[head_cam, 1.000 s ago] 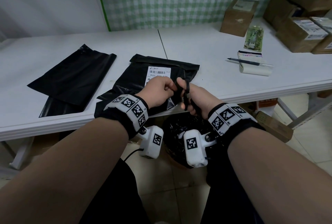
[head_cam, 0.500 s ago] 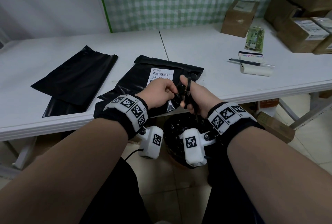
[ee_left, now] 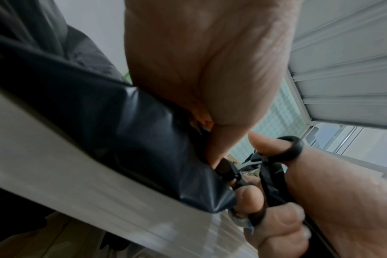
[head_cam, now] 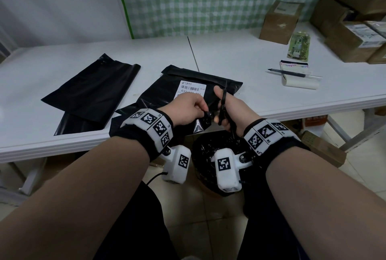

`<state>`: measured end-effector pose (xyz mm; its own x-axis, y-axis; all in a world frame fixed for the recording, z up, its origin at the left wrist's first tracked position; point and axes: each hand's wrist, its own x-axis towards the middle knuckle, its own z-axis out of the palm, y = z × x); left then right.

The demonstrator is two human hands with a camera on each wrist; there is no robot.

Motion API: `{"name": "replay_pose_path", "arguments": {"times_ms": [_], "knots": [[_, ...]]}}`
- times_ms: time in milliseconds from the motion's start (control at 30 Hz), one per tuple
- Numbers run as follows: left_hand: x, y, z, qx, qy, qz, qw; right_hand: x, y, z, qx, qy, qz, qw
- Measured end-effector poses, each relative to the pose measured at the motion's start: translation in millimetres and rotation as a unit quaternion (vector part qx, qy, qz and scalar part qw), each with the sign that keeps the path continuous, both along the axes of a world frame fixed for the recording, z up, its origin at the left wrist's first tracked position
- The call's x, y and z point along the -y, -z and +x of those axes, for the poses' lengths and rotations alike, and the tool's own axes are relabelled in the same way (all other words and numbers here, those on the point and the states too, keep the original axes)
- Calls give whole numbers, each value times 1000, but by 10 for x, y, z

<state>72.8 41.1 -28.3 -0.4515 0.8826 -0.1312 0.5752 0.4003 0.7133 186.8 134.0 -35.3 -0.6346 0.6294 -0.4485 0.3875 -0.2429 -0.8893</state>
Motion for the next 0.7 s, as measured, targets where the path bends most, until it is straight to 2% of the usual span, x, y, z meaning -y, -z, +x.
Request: {"name": "replay_pose_path", "arguments": {"times_ms": [167, 500, 700], "knots": [[-7, -2, 18, -6, 1, -10, 1000, 22, 40, -57, 26, 34, 52, 998], [15, -56, 30, -12, 19, -41, 999, -65, 4, -2, 3, 49, -8, 999], [-12, -59, 61, -38, 19, -49, 998, -42, 23, -35, 9, 78, 31, 996]]}}
